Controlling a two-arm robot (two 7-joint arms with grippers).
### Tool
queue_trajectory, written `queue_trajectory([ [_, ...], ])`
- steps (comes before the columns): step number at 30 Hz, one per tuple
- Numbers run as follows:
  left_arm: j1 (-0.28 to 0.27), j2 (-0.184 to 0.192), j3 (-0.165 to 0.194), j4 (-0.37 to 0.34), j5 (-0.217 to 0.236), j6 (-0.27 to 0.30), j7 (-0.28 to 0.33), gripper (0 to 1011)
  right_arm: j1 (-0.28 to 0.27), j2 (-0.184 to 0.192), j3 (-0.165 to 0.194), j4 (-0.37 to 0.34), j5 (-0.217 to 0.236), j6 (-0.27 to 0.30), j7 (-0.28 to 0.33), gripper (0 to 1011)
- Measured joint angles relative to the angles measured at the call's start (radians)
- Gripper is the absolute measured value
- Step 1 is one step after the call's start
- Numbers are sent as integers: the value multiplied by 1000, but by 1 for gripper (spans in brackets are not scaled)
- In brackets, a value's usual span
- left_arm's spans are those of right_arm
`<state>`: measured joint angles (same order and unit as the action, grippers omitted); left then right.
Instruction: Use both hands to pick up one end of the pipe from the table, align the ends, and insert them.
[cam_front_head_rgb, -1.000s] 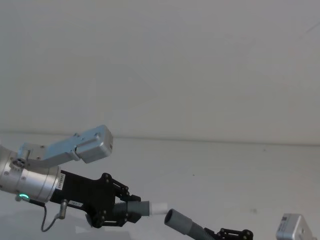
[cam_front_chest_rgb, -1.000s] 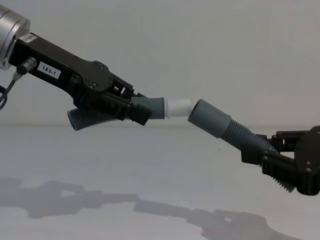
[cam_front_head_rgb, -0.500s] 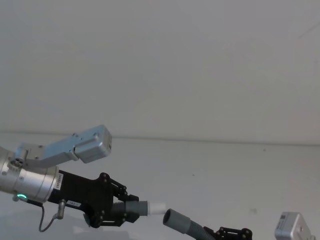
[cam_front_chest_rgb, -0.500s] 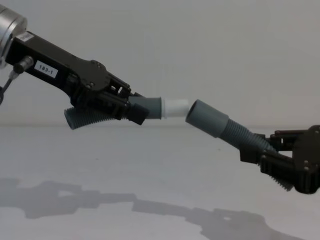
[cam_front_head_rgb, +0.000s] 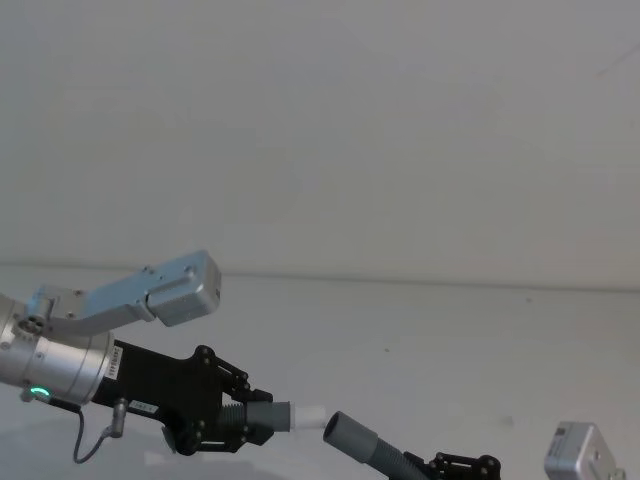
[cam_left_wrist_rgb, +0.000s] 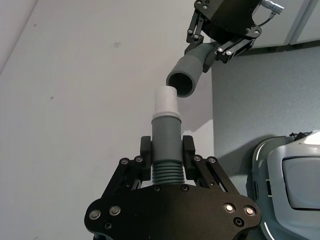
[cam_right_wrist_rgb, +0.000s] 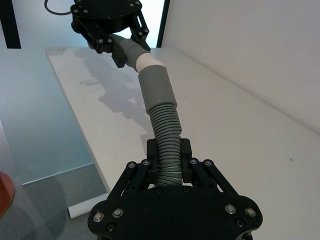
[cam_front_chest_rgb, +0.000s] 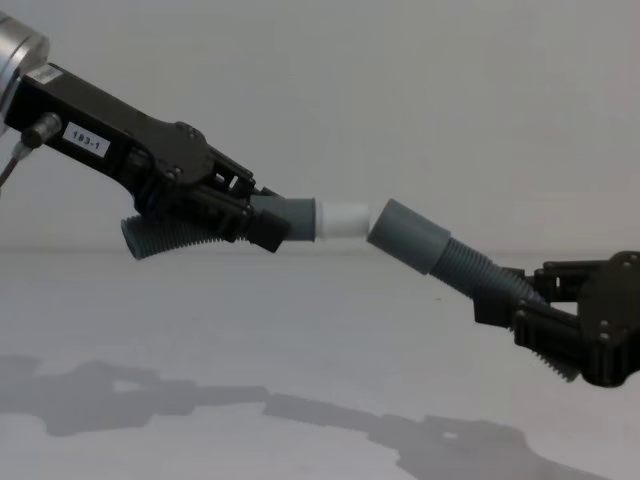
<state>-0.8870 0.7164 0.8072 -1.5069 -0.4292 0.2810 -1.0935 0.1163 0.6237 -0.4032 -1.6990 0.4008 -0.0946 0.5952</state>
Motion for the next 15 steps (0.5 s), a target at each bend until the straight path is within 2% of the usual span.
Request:
queue_trajectory([
  [15,-12,2,12,13,-4,-4,2,325,7,-6,-5,8,0,-2,1,230],
])
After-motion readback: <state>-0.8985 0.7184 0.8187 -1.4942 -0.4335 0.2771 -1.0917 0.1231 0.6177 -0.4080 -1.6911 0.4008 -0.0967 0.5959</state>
